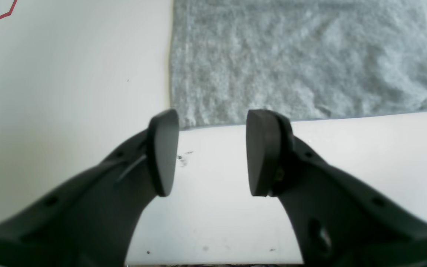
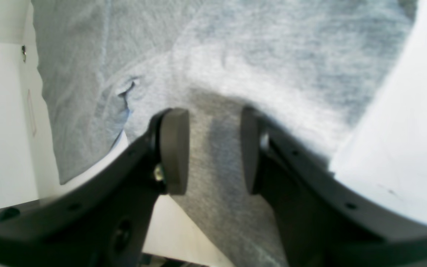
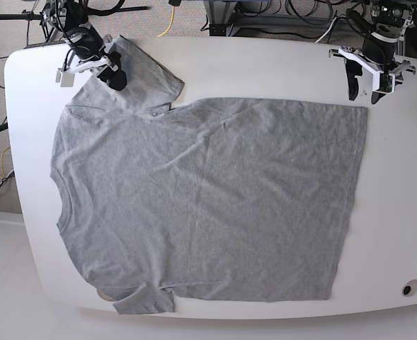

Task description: Fold the T-shirt properly

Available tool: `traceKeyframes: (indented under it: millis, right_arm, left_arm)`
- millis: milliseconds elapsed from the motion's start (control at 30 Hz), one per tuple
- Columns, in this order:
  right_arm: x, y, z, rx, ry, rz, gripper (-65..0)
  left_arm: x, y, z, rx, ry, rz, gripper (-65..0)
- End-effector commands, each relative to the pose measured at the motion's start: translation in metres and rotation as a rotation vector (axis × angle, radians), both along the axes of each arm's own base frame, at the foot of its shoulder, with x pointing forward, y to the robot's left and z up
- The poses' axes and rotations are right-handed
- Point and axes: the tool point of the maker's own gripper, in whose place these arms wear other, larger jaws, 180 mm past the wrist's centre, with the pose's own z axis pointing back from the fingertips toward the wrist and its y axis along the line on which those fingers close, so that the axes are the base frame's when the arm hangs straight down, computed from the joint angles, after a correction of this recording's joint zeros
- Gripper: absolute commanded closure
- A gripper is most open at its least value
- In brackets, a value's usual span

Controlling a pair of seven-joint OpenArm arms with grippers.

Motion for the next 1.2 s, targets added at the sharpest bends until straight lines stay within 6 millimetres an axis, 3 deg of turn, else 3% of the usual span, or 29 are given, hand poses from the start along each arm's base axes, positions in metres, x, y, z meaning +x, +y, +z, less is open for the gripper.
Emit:
traceKeyframes:
  millis: [0,833,967,1167]
  right_arm:
    - [0.001,-0.001,0.002,0.001,-0.006,-0.005,-23.0]
    - [0.0,0.009,-0.002,-0.01,0.001,0.01,-24.5]
    - [0.0,-0.003,0.006,-0.032,-0.031,0.008,-29.5]
    - [0.002,-0.016,0.016,-0.064,-0.073,0.0,-29.9]
  left_arm:
    - [0.003,0.0,0.009,0.004,-0.035,-0.009,-27.5]
    - [0.001,0.001,0.008,0.008,-0.029,-0.013,-28.0]
    - [0.004,0.001,0.01,0.011,-0.035,-0.015,-27.9]
    - [0.006,0.004,0.008,0.015,-0.03,-0.013,-28.0]
